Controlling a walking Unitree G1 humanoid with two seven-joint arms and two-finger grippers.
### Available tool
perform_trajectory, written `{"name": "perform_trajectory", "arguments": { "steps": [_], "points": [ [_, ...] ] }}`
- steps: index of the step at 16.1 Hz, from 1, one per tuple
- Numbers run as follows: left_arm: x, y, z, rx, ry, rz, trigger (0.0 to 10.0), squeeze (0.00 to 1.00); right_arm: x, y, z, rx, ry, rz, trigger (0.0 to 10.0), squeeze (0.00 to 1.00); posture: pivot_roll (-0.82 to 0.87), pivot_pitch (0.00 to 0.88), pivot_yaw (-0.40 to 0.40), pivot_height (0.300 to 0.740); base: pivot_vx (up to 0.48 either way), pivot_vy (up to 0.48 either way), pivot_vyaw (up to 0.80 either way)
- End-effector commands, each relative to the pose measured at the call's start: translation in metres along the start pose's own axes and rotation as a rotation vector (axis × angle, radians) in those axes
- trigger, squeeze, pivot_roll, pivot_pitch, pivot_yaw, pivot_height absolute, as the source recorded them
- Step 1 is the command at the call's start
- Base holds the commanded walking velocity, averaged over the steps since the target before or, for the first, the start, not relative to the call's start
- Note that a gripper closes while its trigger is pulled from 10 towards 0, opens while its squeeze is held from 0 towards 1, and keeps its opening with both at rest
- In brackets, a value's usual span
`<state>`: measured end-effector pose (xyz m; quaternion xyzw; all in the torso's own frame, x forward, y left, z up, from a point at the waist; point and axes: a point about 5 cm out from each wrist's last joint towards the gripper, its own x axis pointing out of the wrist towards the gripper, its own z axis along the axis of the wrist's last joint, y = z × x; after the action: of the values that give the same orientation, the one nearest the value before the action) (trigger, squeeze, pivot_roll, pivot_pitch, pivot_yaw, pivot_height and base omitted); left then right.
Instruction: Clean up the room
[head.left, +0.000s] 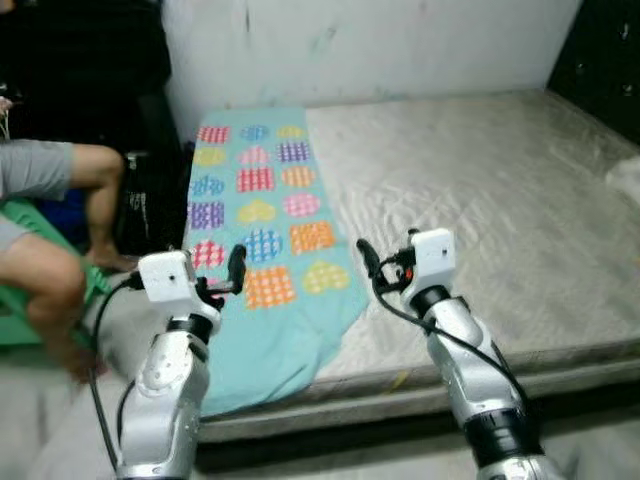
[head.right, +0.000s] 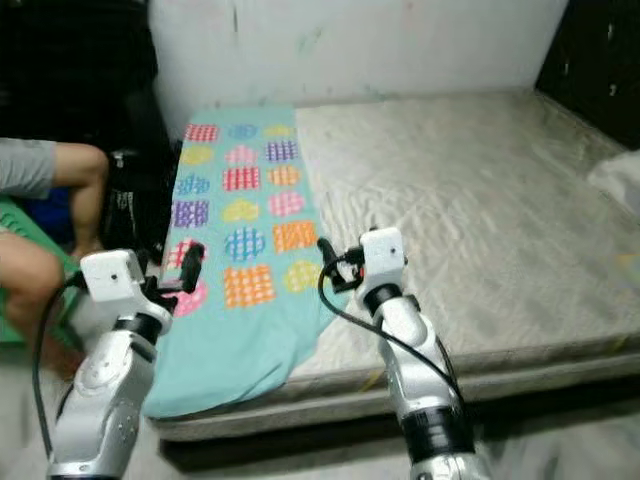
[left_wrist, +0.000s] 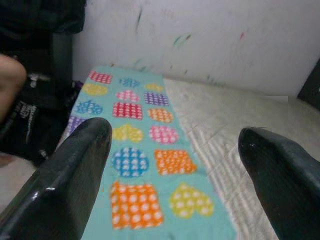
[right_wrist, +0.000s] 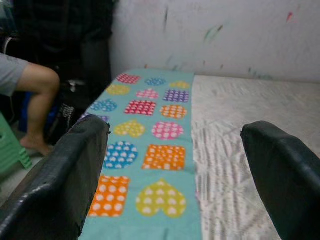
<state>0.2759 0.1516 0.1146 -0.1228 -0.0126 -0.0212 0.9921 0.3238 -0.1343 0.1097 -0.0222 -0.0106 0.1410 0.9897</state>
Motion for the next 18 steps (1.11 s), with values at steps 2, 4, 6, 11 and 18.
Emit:
{"name": "perform_trajectory", "arguments": {
  "steps": [2, 4, 6, 11, 18],
  "points": [
    [0.004, 0.002, 0.001, 0.029, 0.003, -0.023, 10.0, 0.0, -0.001, -0.006, 0.003, 0.011, -0.017, -0.036, 10.0, 0.0, -0.16, 0.0, 0.056, 0.74, 0.0, 0.0, 0.0],
    [0.005, -0.002, 0.001, 0.031, -0.001, -0.032, 10.0, 0.0, -0.002, -0.006, 0.002, 0.016, -0.013, -0.046, 10.0, 0.0, -0.17, 0.0, 0.068, 0.74, 0.0, 0.0, 0.0],
    [0.003, -0.008, 0.001, 0.021, -0.005, -0.052, 10.0, 0.0, -0.002, -0.005, 0.003, 0.015, -0.008, -0.044, 10.0, 0.0, -0.17, 0.0, 0.077, 0.74, 0.0, 0.0, -0.4],
    [-0.002, -0.007, 0.001, 0.005, -0.003, -0.062, 10.0, 0.0, -0.003, -0.006, 0.001, 0.029, -0.005, -0.059, 10.0, 0.0, -0.16, 0.0, 0.095, 0.74, 0.0, 0.0, -0.2],
    [-0.002, -0.01, 0.009, 0.023, -0.01, -0.105, 10.0, 0.0, -0.016, -0.003, -0.006, 0.051, 0.005, -0.1, 10.0, 0.0, -0.18, 0.0, 0.117, 0.74, 0.0, 0.0, -0.46]
  ]
}}
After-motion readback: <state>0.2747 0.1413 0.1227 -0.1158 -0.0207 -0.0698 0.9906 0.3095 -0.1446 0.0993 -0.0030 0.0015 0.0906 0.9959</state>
